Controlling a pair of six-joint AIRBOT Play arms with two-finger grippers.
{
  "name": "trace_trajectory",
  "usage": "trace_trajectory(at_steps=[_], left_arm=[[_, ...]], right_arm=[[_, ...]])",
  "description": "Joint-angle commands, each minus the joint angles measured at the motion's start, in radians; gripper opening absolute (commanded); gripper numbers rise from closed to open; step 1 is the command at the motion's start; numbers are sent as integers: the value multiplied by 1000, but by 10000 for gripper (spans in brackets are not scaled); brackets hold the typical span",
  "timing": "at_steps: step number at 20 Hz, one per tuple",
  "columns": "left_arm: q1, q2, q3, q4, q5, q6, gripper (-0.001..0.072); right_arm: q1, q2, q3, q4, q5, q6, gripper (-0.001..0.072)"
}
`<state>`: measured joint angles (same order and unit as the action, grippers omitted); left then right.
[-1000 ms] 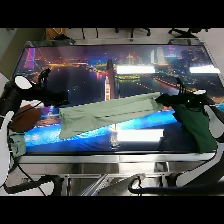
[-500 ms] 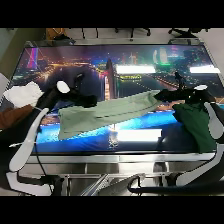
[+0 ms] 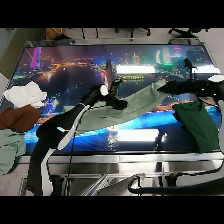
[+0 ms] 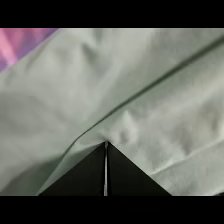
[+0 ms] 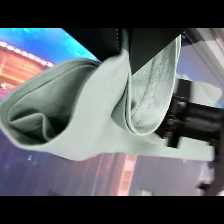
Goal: Fold the shirts.
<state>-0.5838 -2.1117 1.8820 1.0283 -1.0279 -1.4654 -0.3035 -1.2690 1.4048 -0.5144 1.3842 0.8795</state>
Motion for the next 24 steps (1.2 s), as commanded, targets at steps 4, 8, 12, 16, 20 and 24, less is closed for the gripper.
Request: trace_trajectory(at_steps=[4,8,12,16,20,24], left_arm=[[-66,-121,218,-67,14,-9,15],[16,27,143,-229,-101,39,16],[216,299,173,-244,-318,77,16],[445,585,103,-243,-325,77,16],[583,748,3,-243,-317,79,16],[603,835,-163,-243,-269,105,17]], right_arm=[[2,214,-2,-130,12,131,17],[34,240,-4,-128,12,161,17],[183,239,-4,-19,-61,154,17],[498,208,-4,3,-309,141,17],[903,19,-4,3,-704,39,18],[1126,-244,3,1,-986,-51,472]])
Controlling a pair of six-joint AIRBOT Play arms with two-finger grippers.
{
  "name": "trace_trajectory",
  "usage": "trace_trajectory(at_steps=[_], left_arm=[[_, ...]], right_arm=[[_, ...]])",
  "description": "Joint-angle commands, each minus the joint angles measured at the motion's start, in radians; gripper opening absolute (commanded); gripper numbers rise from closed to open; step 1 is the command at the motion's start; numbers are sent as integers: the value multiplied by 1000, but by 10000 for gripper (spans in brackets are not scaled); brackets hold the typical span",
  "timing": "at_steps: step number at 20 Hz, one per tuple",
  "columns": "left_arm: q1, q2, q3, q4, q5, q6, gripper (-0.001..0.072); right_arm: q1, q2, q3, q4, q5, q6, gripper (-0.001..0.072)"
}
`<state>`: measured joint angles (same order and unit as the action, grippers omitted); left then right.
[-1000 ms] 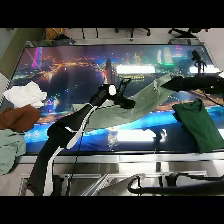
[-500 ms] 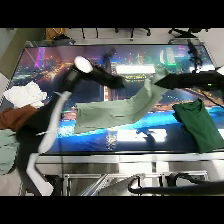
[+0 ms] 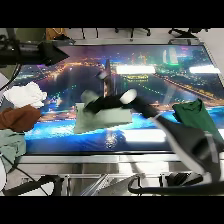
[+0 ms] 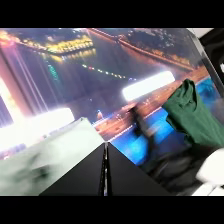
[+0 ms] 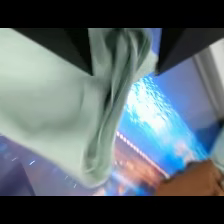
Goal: Fold the shirts.
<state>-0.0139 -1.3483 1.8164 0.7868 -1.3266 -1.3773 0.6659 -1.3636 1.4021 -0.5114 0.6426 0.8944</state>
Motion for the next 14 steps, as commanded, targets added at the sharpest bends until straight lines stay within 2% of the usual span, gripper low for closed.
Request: trace_trajectory(at_steps=[1,5,7,10,12,14], left_arm=[[33,78,-119,-2,32,16,17],[33,80,-129,-2,37,19,17],[33,79,-129,-2,39,19,17],[33,79,-129,-2,52,19,18],[33,79,-129,-2,54,19,17],[33,79,-129,-1,59,19,18]], right_arm=[[158,-164,8,-8,-217,-65,471],[32,-18,8,-50,-45,-47,469],[-83,89,8,-179,34,55,469],[-296,189,8,-456,214,293,482],[-423,195,6,-549,344,360,482],[-507,170,-10,-551,423,364,483]])
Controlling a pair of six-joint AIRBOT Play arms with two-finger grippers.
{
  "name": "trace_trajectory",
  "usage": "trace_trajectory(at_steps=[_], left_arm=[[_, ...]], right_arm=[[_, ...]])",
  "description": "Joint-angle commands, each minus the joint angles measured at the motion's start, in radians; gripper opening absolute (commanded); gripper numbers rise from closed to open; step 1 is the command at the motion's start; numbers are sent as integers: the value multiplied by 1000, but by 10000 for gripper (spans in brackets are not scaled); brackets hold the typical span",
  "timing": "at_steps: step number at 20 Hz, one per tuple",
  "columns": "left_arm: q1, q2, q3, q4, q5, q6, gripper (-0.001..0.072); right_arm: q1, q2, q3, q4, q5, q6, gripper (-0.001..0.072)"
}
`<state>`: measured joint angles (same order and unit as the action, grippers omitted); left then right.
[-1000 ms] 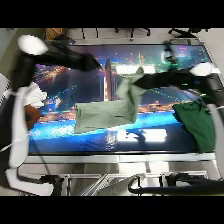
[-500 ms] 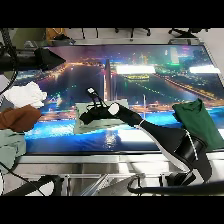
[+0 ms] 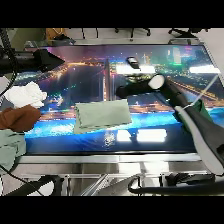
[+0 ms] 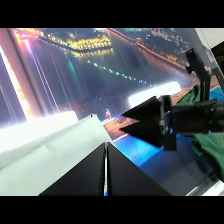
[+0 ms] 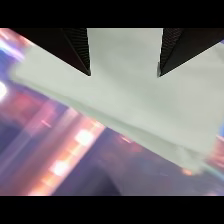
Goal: Fold the shirts.
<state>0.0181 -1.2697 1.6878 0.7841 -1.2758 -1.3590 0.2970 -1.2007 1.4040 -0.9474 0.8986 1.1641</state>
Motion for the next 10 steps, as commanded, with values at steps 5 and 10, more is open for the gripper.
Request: trace_trajectory(at_steps=[5,10], left_arm=[[1,0,-1,1,38,1,18],[1,0,-1,2,32,1,22]], right_arm=[[-156,-136,-27,-72,208,93,605],[-156,-285,-27,91,225,28,594]])
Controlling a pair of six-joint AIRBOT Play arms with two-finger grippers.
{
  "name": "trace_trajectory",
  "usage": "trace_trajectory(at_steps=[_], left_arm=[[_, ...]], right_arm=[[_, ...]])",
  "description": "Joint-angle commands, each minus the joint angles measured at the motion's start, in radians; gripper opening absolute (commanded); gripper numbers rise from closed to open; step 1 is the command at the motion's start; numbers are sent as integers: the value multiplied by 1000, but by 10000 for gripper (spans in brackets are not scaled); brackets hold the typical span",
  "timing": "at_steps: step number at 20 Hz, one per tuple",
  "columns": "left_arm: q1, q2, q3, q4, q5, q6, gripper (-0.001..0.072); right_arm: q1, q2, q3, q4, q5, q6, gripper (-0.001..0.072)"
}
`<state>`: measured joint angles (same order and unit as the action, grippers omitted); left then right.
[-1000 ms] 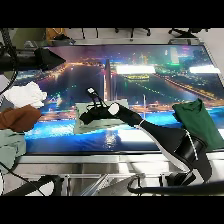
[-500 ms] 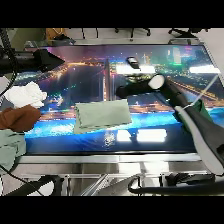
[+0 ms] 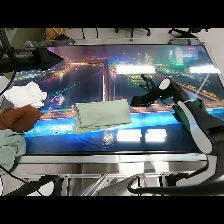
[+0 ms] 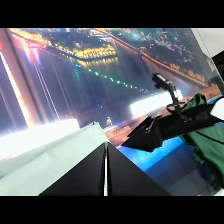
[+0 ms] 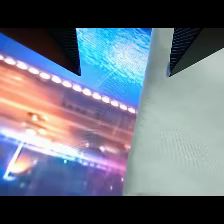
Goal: Fold the shirts.
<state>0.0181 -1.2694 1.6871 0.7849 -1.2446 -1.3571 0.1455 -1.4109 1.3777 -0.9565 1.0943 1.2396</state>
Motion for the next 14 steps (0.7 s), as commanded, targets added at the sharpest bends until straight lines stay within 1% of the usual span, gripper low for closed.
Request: trace_trajectory(at_steps=[1,3,4,5,6,8,9,10,11,12,14], left_arm=[[1,0,0,1,-9,-1,23],[1,-1,0,1,-26,-1,23],[1,-1,0,1,-29,-1,23],[1,-1,0,1,-28,-1,22],[1,-1,0,1,-28,-1,21],[1,-1,0,1,-28,-1,21],[1,-1,0,1,-29,-1,22],[1,-1,0,1,-30,-1,22],[1,-1,0,1,-31,-1,22],[1,-1,-1,1,-32,-1,21],[1,-1,0,1,-34,-1,22]], right_arm=[[-4,-93,-1,159,44,-82,594],[0,-118,-1,272,66,-133,593],[5,-122,-1,310,65,-153,552],[12,-123,-1,337,65,-179,425],[18,-124,-1,360,64,-198,367],[25,-130,0,388,62,-201,360],[26,-134,-1,407,64,-210,330],[26,-135,-1,428,66,-224,170],[26,-135,0,446,67,-241,71],[25,-135,0,479,71,-266,19],[24,-129,2,517,66,-275,18]])
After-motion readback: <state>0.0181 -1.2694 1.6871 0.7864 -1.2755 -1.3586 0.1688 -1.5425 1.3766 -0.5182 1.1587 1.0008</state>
